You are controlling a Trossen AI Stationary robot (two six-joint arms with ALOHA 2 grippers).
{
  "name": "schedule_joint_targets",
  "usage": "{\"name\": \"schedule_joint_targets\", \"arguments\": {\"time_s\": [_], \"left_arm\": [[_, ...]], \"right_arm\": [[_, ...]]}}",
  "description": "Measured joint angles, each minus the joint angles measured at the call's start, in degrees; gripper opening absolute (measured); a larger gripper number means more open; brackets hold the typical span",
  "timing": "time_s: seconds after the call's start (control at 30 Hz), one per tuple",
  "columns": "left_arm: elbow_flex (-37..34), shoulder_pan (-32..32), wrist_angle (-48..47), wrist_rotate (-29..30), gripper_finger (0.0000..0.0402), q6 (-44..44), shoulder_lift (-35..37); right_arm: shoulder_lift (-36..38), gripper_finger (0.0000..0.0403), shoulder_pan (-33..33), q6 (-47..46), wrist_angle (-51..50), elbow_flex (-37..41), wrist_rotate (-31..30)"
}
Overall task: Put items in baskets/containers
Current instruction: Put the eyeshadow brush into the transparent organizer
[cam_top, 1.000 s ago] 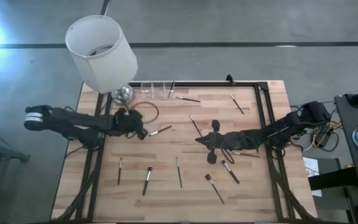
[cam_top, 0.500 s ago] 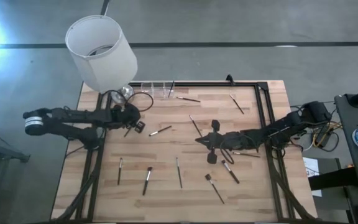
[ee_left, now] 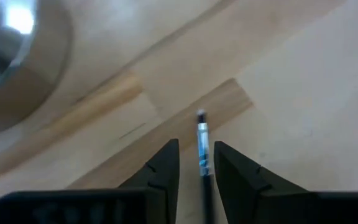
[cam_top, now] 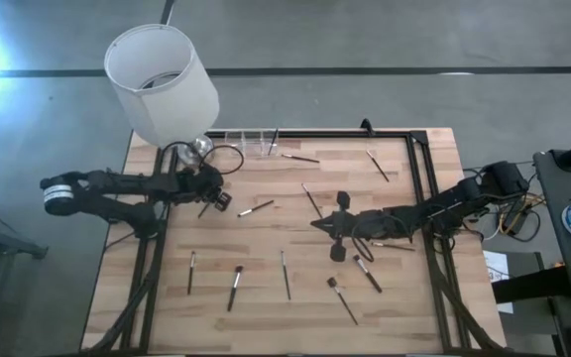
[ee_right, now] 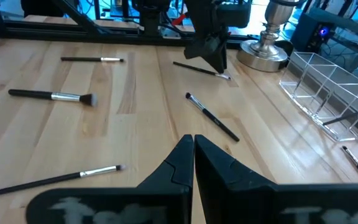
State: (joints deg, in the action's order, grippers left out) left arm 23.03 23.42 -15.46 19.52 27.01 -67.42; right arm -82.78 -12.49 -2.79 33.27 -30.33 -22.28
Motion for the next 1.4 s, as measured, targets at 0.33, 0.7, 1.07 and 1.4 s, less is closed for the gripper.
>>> {"name": "schedule_joint_targets", "arguments": {"time_s": [0.33, 0.7, 1.07, 1.4], "left_arm": [[0.2, 0.2, 3.8, -1.5, 0.0092, -1.7, -7.8], [0.3, -0.6, 2.9, -4.8, 0.0008, -5.9, -9.4], [2.9, -6.8, -1.0, -7.4, 0.0001, -3.0, -4.3], [2.6, -20.6, 4.3, 1.6, 0.0001, 3.6, -0.4]], "right_arm": [[0.0, 0.0009, 0.0, 0.0, 0.0, 0.0, 0.0], [0.0, 0.0009, 0.0, 0.0, 0.0, 0.1, 0.0], [0.0, 0.0008, 0.0, 0.0, 0.0, 0.1, 0.0], [0.0, 0.0008, 0.0, 0.0, 0.0, 0.1, 0.0]]}}
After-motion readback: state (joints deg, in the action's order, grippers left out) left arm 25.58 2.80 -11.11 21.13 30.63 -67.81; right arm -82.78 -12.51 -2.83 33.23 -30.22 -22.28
